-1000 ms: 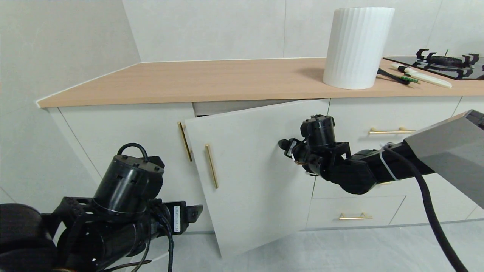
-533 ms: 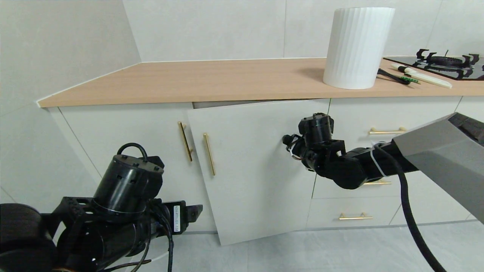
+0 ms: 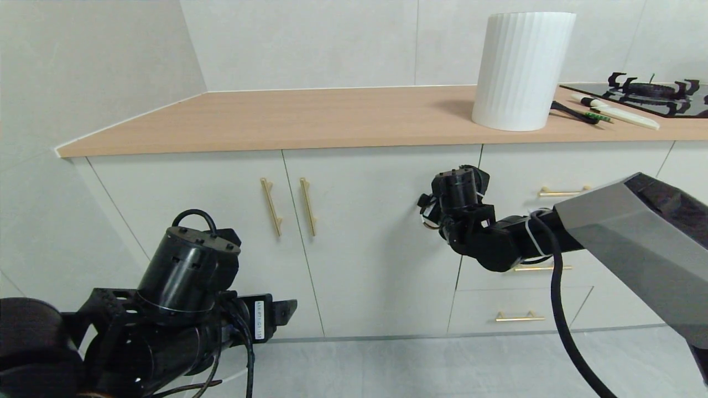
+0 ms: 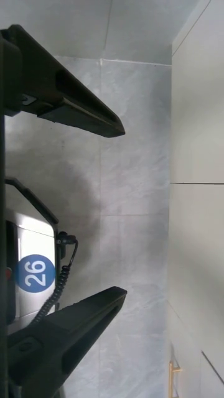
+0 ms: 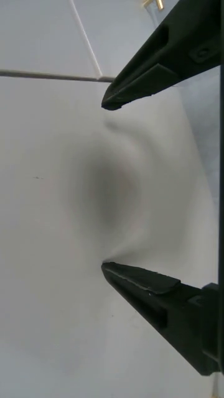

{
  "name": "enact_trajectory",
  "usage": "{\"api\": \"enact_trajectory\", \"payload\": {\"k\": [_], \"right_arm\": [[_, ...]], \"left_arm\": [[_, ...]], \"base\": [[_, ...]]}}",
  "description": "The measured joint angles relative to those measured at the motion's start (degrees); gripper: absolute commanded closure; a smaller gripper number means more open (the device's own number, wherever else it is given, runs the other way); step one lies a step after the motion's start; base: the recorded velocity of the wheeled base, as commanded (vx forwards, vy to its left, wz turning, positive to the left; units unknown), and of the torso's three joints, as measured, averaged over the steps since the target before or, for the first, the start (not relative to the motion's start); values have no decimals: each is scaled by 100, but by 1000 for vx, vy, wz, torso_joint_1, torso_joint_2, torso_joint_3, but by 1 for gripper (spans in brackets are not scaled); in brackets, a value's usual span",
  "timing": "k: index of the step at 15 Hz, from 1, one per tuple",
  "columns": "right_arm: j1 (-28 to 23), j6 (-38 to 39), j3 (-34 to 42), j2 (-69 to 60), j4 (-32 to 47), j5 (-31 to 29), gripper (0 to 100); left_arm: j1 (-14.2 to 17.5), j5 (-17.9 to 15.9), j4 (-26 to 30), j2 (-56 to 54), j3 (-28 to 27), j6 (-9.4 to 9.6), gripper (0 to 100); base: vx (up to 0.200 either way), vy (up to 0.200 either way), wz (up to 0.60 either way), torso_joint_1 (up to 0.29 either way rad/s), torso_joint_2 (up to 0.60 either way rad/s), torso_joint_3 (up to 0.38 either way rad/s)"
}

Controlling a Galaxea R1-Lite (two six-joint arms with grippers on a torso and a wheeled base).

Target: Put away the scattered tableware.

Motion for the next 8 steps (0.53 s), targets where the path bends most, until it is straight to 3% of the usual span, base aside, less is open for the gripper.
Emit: {"api": "enact_trajectory", "payload": {"k": [3, 5, 8], "right_arm": [[-9, 41, 91, -69, -13, 60, 0], [48, 74, 455, -310, 16, 446, 0], [152, 44, 1479, -1037, 62, 2042, 0]], "left_arm": [[0, -2, 0, -2, 0, 0, 0], [0, 0, 0, -2, 0, 2, 0], [2, 0, 1, -2, 0, 2, 0]], "base": [[0, 0, 0, 0, 0, 0], [0, 0, 0, 0, 0, 0], [0, 0, 0, 0, 0, 0]]}}
